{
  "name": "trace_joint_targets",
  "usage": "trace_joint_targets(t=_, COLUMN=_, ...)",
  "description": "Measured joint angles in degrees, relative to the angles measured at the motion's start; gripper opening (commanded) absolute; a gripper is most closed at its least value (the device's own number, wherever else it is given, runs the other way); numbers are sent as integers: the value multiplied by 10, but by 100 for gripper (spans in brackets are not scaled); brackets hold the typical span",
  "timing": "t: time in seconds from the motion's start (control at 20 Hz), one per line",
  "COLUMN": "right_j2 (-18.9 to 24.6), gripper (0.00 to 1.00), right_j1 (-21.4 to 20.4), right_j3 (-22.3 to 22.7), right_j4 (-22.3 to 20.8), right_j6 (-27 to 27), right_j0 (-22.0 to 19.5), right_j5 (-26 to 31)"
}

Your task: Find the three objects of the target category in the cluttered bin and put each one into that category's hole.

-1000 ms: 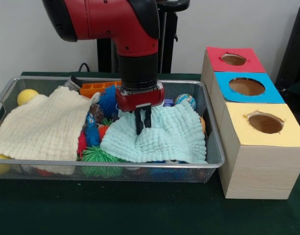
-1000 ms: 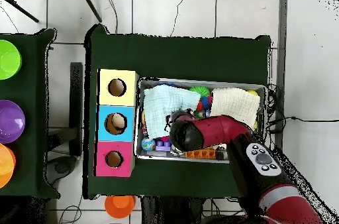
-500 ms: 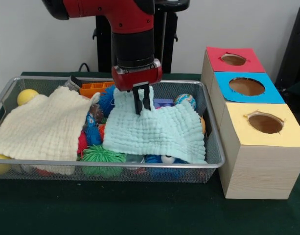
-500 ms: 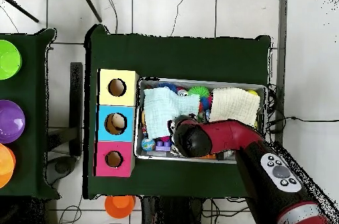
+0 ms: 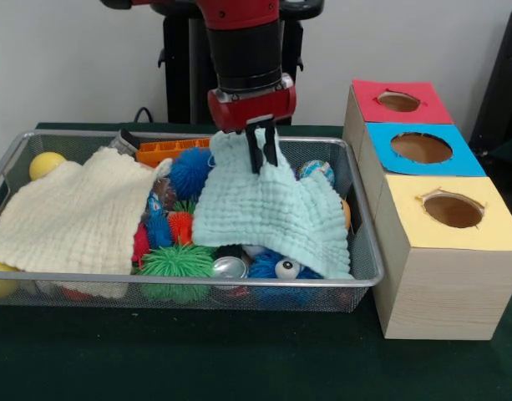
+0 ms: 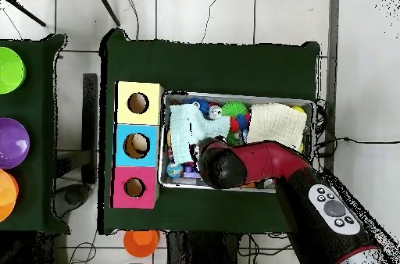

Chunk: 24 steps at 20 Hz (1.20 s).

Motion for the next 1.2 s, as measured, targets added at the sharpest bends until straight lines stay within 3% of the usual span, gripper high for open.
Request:
trace_joint_targets(t=0.35, right_j2=42, gripper=0, right_j1=-11, right_j3=20, right_j4=29, right_j6=0, right_j0=-15, right_j5=23)
trace_joint_targets(t=0.85, right_j2=43, gripper=0, right_j1=-4, right_j3=20, right_j4=28, right_j6=0, right_j0=8, right_j5=93)
trace_joint_targets(t=1.2, right_j2=37, gripper=0, right_j1=12, right_j3=18, right_j4=26, right_j6=0, right_j0=23, right_j5=101)
